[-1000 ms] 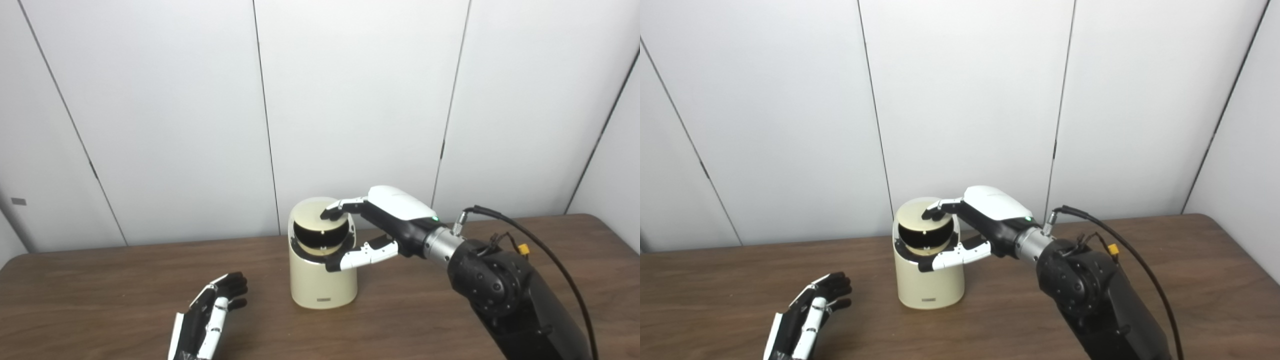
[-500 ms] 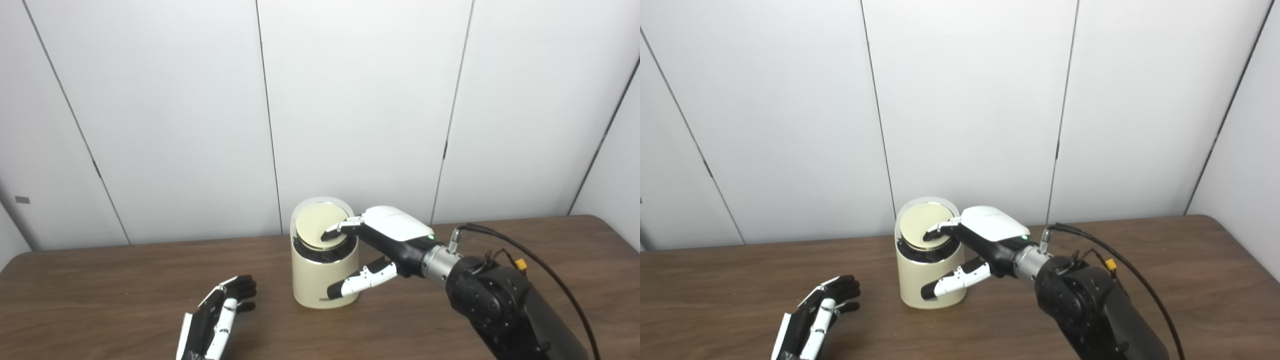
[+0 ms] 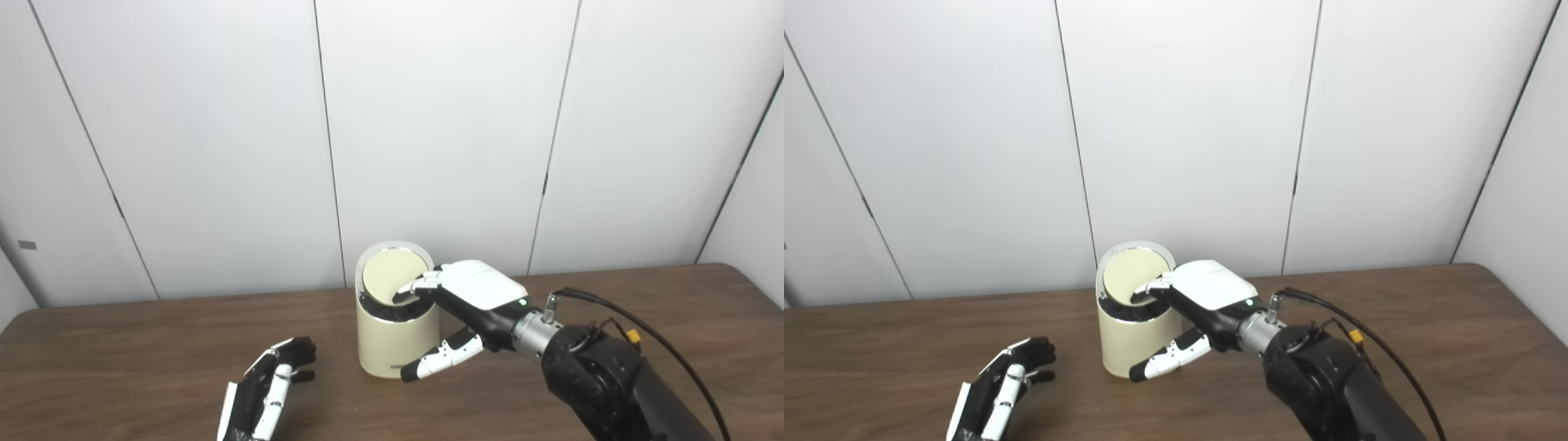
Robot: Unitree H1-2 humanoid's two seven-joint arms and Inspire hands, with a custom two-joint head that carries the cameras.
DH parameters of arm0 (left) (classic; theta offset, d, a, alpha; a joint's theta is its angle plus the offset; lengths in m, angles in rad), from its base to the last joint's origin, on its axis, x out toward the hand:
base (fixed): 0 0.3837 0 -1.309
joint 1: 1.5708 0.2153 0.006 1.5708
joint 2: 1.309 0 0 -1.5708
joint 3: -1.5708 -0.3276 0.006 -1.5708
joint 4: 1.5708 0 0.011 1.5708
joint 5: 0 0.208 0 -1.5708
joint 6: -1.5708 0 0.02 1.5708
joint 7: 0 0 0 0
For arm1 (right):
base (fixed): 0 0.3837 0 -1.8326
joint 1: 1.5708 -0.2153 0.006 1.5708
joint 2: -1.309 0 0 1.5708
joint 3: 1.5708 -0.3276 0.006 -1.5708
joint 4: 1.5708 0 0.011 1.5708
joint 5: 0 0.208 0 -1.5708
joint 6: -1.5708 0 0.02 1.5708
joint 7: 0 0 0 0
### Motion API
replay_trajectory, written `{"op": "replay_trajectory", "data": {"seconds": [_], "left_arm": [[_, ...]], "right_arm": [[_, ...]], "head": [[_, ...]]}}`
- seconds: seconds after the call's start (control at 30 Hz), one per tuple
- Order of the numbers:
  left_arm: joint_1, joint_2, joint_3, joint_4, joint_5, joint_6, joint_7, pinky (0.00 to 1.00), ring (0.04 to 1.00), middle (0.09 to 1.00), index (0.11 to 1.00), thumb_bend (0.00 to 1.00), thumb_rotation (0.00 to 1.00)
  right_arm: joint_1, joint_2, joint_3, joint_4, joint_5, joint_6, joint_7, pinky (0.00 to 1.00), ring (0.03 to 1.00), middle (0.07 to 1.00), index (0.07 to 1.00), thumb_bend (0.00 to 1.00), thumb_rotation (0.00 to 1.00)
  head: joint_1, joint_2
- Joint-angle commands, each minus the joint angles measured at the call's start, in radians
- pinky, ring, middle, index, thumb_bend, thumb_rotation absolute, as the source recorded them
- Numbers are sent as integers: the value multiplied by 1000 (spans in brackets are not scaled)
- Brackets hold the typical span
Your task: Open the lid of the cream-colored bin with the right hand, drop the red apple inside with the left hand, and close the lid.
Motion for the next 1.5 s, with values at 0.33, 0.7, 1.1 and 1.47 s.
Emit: {"op": "replay_trajectory", "data": {"seconds": [0.33, 0.7, 1.1, 1.47], "left_arm": [[-17, -9, -5, -34, 11, -18, 9, 653, 722, 710, 697, 281, 631], [-12, -6, -4, -48, 3, -10, 5, 662, 722, 705, 687, 287, 627], [-8, -6, -5, -61, 3, 0, 5, 664, 723, 704, 685, 288, 632], [-9, -7, -3, -69, -1, 8, 5, 662, 717, 697, 679, 291, 632]], "right_arm": [[-33, -43, 61, 13, -277, -110, 56, 976, 905, 845, 820, 804, 776], [-22, -39, 65, 42, -375, -167, 61, 955, 911, 840, 813, 802, 818], [-16, -18, 19, 74, -315, -146, 93, 964, 920, 859, 831, 794, 790], [-13, 27, -75, 77, -96, -75, 109, 953, 899, 851, 829, 803, 741]], "head": [[-1, 2], [-2, 12], [1, 20], [-2, 27]]}}
